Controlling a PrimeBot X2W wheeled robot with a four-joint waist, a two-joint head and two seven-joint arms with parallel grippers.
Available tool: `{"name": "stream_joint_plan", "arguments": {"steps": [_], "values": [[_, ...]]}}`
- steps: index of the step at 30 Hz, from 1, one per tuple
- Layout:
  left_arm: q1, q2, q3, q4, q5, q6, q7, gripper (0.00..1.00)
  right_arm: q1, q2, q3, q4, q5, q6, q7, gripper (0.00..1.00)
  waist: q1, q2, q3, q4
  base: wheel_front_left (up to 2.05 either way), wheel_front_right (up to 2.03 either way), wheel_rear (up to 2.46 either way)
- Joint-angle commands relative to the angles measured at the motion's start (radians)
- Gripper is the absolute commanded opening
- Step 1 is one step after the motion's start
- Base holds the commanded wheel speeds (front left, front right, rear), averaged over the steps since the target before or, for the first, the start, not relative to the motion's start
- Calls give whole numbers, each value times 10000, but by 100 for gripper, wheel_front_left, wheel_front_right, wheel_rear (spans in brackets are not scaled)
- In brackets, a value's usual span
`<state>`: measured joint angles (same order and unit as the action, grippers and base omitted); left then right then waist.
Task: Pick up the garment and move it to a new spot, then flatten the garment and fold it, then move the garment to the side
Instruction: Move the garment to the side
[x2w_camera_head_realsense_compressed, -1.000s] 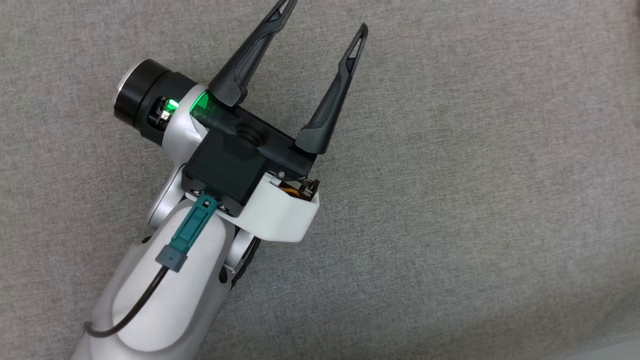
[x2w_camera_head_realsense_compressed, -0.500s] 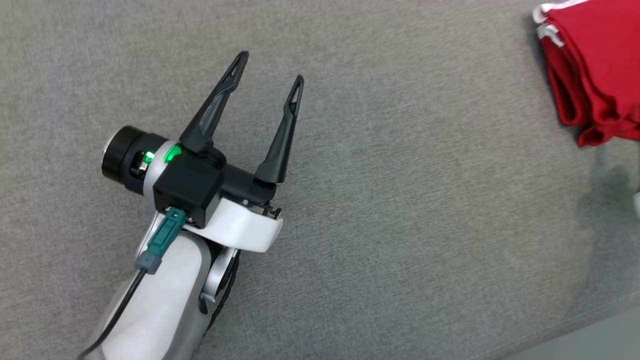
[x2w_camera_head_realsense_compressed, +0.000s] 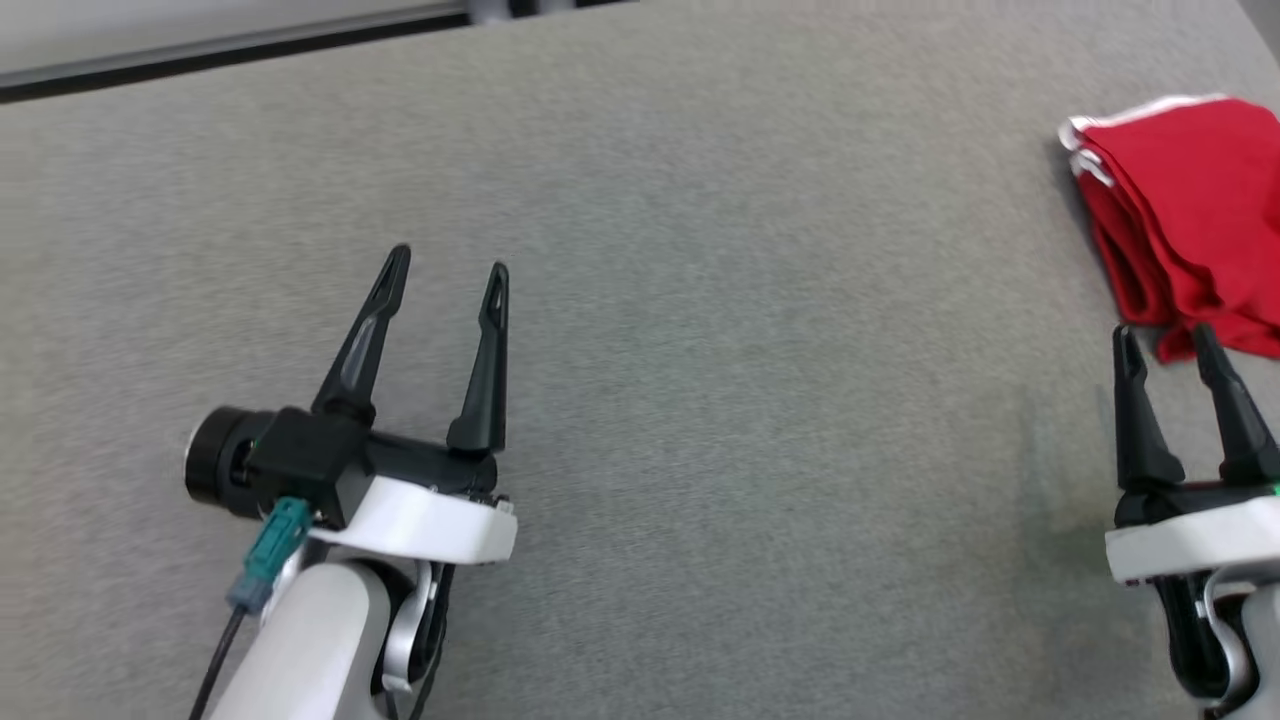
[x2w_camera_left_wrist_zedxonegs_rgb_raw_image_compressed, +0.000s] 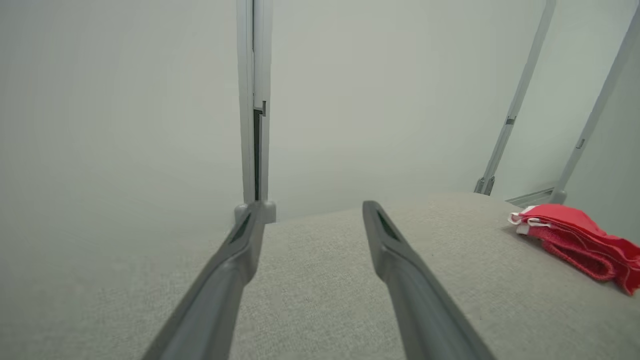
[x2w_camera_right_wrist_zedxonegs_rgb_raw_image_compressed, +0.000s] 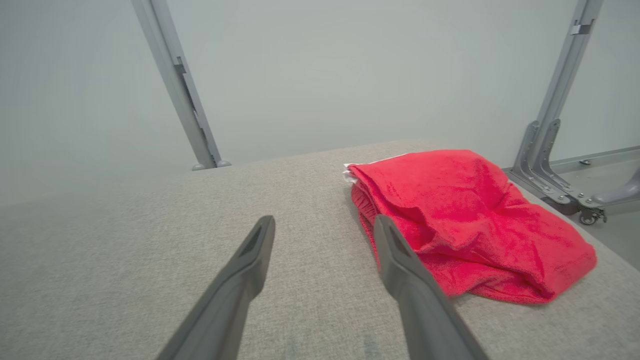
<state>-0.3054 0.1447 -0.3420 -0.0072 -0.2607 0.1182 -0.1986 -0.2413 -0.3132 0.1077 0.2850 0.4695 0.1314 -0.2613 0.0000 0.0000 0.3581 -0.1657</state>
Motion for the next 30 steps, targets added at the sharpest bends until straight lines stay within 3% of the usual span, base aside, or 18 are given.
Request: {"name": "stream_joint_plan", "arguments": {"steps": [1, 13, 30], "values": [[164, 9, 68, 28, -84, 100, -80, 100, 170, 44, -28, -147, -98, -14, -25, 100, 0, 0, -491, 606, 0, 0, 0], [1672, 189, 1031, 600, -723, 699, -454, 100, 1584, 790, -1051, -2165, -1451, -8, 1391, 100, 0, 0, -1831, 2802, 0, 0, 0], [2935, 711, 897, 1200, -1058, 404, 42, 100, 3495, 1519, -1406, -3549, -2160, -8, 2750, 100, 0, 0, -3543, 2627, 0, 0, 0]]}}
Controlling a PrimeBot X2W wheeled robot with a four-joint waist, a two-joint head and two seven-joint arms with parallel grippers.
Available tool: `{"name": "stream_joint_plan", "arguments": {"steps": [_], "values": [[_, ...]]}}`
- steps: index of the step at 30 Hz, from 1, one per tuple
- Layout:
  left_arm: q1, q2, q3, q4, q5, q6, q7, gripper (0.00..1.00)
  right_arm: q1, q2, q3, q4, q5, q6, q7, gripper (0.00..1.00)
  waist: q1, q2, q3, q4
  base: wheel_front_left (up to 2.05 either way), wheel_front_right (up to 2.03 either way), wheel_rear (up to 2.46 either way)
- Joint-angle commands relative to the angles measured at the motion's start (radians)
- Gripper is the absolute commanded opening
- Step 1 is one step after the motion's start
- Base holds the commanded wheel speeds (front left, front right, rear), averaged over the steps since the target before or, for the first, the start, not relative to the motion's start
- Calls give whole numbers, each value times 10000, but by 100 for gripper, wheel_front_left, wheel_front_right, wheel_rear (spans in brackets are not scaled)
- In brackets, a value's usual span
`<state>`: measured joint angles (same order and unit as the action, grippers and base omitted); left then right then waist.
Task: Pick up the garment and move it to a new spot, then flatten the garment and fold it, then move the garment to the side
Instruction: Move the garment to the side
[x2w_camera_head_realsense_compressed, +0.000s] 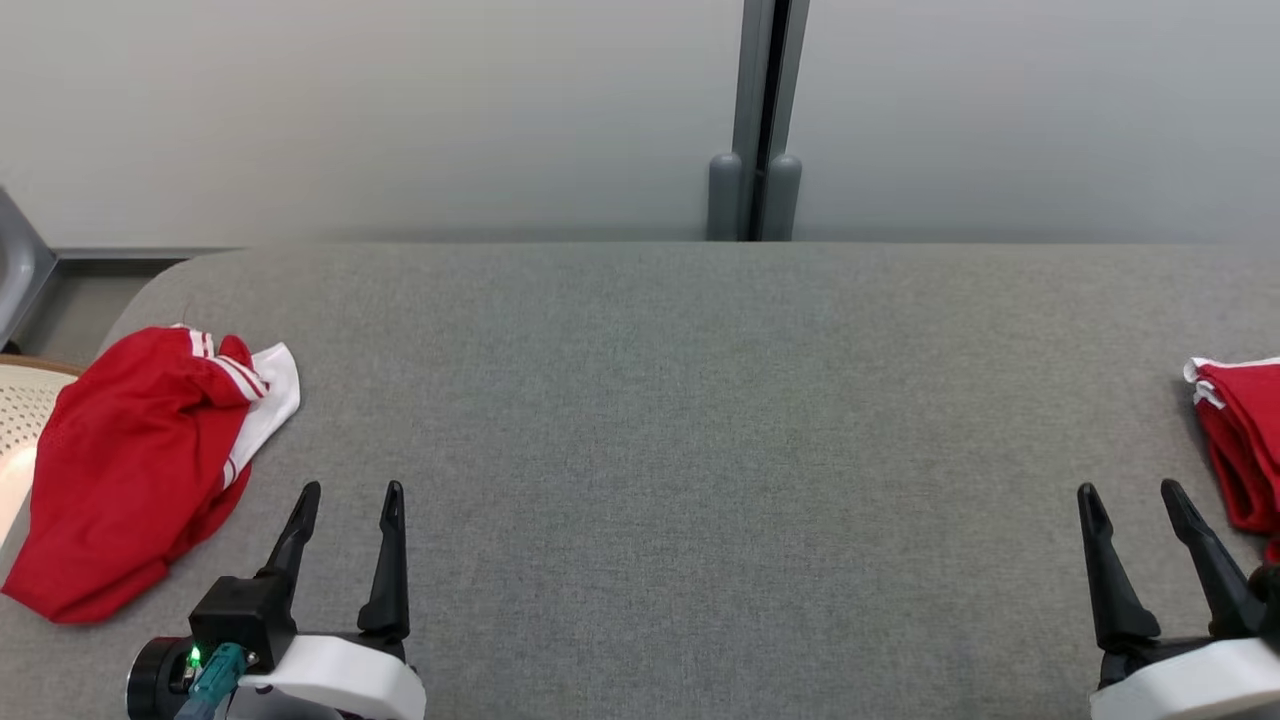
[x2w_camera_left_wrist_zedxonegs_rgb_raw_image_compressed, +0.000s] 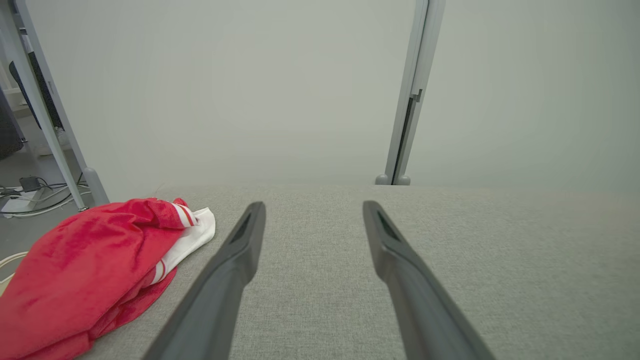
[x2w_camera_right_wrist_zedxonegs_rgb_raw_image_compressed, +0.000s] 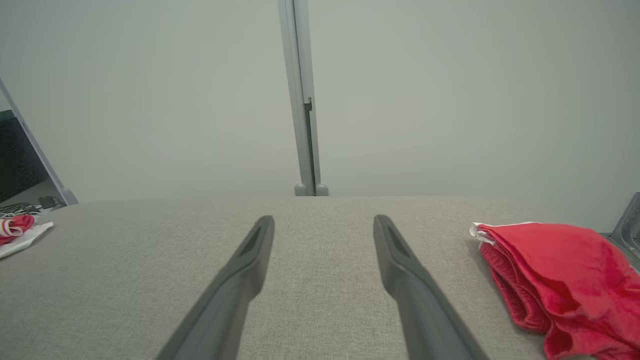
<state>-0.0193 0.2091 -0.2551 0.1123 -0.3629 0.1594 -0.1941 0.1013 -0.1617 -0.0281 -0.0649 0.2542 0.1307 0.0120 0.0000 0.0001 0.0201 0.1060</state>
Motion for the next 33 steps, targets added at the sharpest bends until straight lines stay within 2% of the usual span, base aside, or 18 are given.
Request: {"name": "stream_joint_plan", "arguments": {"steps": [1, 14, 33], "values": [[141, 96, 32, 45, -56, -9, 27, 100, 179, 26, -70, -95, -61, 0, 94, 100, 0, -1, -256, -125, 0, 0, 0], [461, 302, -65, 228, -175, -40, 208, 100, 698, 297, -127, -415, -197, 0, 409, 100, 0, -1, -716, -376, 0, 0, 0], [245, 429, -151, 387, -275, -42, 187, 100, 670, 291, -118, -430, -163, 0, 455, 100, 0, -1, -629, -361, 0, 0, 0]]}}
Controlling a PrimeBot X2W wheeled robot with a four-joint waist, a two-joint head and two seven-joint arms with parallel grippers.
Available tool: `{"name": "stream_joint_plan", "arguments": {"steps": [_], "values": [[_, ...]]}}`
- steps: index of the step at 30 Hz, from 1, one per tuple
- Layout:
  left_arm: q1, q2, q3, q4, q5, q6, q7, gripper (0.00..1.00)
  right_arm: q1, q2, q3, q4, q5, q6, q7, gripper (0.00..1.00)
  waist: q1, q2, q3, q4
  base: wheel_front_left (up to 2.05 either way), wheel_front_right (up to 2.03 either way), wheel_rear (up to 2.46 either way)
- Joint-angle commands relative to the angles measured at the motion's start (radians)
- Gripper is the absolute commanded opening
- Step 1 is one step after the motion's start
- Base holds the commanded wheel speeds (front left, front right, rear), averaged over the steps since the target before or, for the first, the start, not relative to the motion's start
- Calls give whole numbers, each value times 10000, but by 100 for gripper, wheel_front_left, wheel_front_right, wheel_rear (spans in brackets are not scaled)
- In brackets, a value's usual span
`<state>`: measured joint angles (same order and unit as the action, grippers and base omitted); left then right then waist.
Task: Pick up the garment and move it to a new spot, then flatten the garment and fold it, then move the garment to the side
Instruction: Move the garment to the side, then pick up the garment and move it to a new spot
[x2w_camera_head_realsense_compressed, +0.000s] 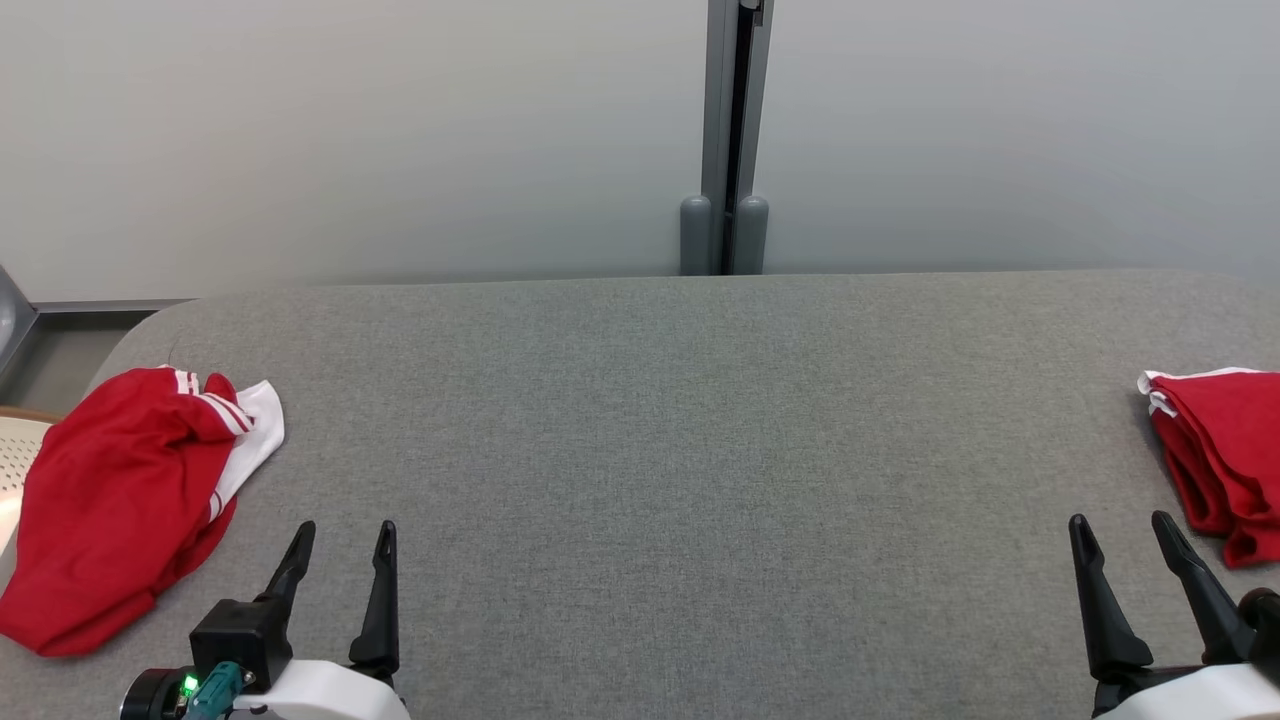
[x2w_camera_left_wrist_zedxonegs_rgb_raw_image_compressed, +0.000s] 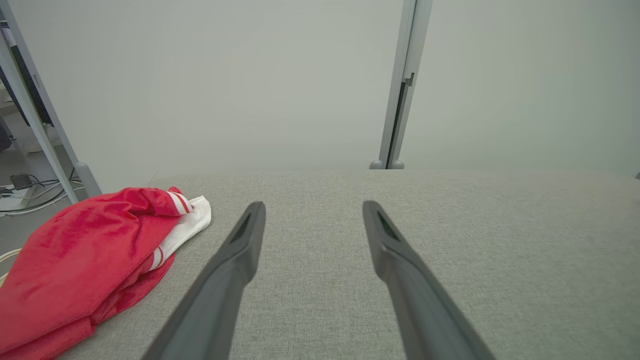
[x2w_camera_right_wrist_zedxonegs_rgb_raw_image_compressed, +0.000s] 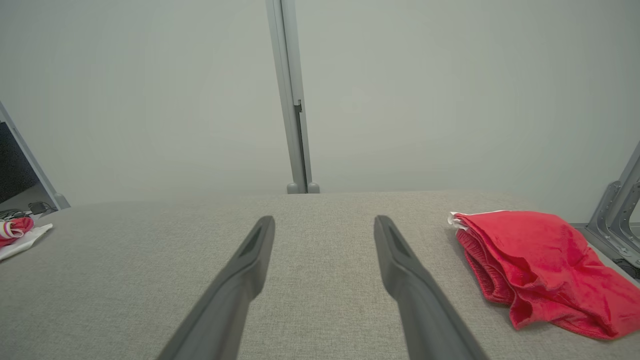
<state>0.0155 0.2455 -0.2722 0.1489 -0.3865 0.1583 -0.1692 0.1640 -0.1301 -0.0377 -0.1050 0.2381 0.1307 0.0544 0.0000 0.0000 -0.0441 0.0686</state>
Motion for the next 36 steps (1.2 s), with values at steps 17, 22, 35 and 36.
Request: {"name": "stream_joint_plan", "arguments": {"steps": [17, 22, 35, 36], "values": [[-1081, -298, -168, 328, -180, -232, -370, 100, 134, -34, -52, -835, -133, 0, 322, 100, 0, 0, 332, 1988, 0, 0, 0], [-1459, -430, -169, 522, -292, -442, -604, 100, 36, -39, 20, -1140, -180, 0, 446, 100, 0, 0, 469, 3109, 0, 0, 0], [-1495, -316, 157, 761, -320, -747, -916, 100, -291, -248, 559, -1274, -199, 0, 694, 100, 0, 0, 584, 4572, 0, 0, 0], [-1481, -316, 194, 742, -304, -745, -927, 100, -337, -268, 585, -1259, -206, 0, 709, 100, 0, 0, 600, 4581, 0, 0, 0]]}}
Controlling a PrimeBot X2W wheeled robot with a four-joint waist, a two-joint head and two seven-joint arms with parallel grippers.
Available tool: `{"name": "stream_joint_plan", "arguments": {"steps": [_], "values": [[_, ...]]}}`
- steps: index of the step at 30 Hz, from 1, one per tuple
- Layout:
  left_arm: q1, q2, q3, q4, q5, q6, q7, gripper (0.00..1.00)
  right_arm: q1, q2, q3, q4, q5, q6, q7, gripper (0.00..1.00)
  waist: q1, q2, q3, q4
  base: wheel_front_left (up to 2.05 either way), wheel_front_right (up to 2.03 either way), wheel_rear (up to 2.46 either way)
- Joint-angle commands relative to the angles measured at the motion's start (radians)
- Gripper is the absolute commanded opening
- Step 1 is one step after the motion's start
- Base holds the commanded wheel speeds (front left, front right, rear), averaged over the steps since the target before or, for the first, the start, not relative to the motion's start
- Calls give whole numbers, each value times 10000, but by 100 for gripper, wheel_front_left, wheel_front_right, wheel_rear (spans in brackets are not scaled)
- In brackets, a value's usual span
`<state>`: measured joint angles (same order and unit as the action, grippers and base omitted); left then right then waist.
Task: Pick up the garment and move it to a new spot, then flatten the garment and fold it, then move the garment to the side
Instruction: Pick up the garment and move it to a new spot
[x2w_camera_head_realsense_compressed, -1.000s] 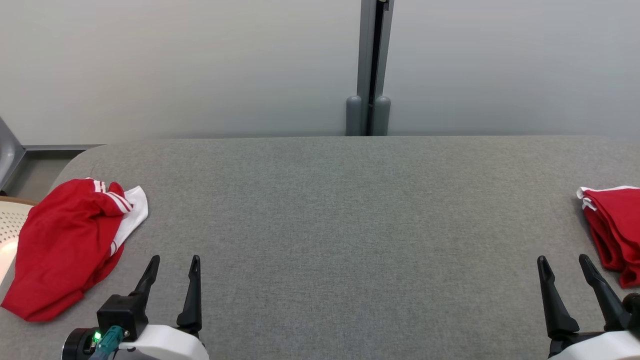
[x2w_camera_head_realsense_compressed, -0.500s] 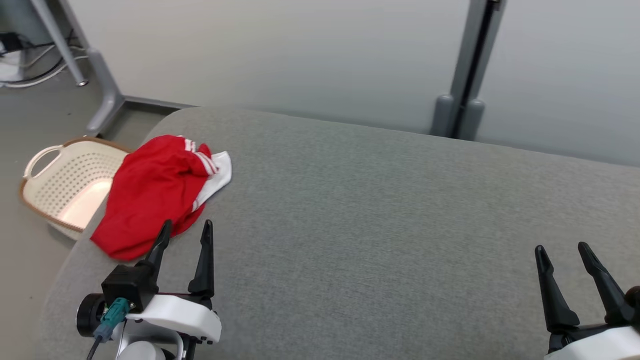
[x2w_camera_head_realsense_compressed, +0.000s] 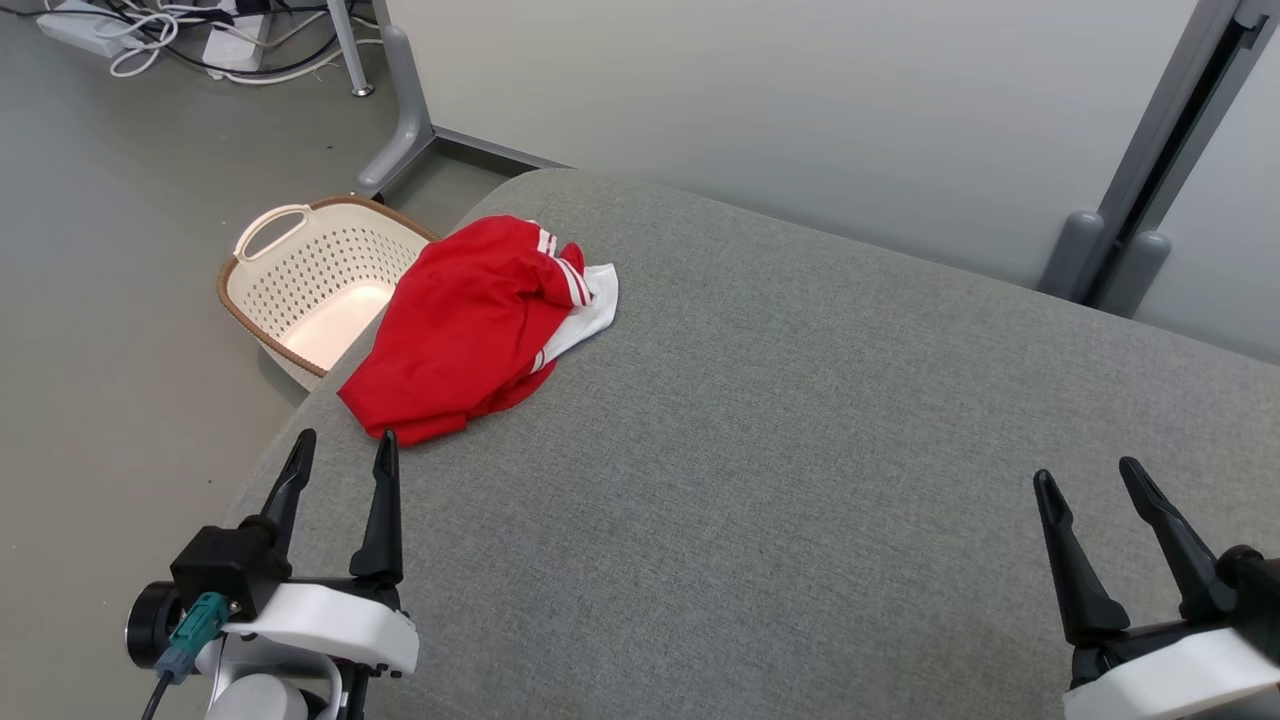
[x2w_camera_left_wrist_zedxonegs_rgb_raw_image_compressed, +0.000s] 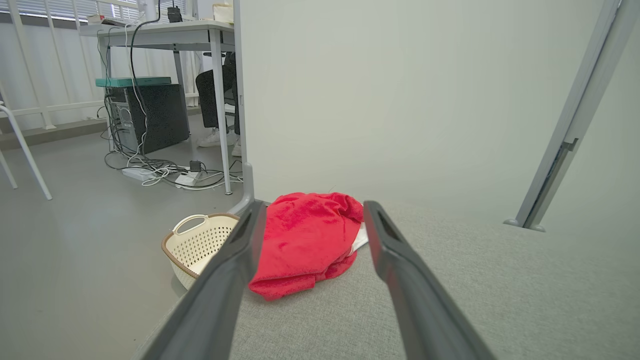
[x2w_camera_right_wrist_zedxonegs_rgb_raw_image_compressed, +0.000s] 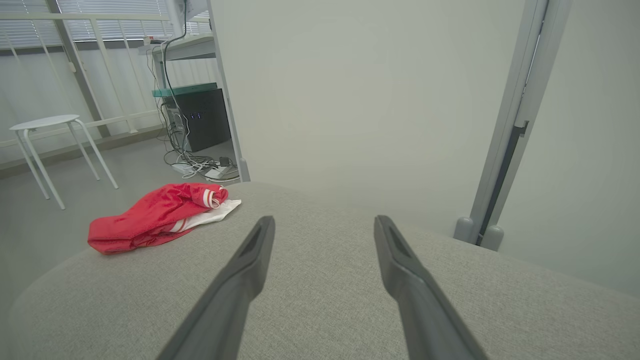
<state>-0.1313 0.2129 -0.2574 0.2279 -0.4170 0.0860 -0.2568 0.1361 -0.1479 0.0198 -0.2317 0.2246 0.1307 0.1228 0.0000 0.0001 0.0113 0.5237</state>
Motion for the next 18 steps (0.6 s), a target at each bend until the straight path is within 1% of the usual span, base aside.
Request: {"name": "stream_joint_plan", "arguments": {"steps": [1, 13, 16, 18], "values": [[2, 3, 76, -65, 32, -10, -64, 100, -122, -107, 44, 18, -64, 0, 41, 100, 0, -1, 57, 39, 0, 0, 0], [-466, -216, 312, -45, 336, -169, -89, 100, -384, -349, 69, 78, 107, 0, 106, 100, 0, -1, 363, 61, 0, 0, 0], [-896, -342, 397, 273, 357, -279, -87, 100, -342, -456, 1, -156, 21, 0, 254, 100, 0, -1, 675, 31, 0, 0, 0], [-1299, -447, 519, 555, 330, -423, -79, 100, -439, -586, -42, -403, 10, 0, 412, 100, 0, -1, 1052, -145, 0, 0, 0]]}}
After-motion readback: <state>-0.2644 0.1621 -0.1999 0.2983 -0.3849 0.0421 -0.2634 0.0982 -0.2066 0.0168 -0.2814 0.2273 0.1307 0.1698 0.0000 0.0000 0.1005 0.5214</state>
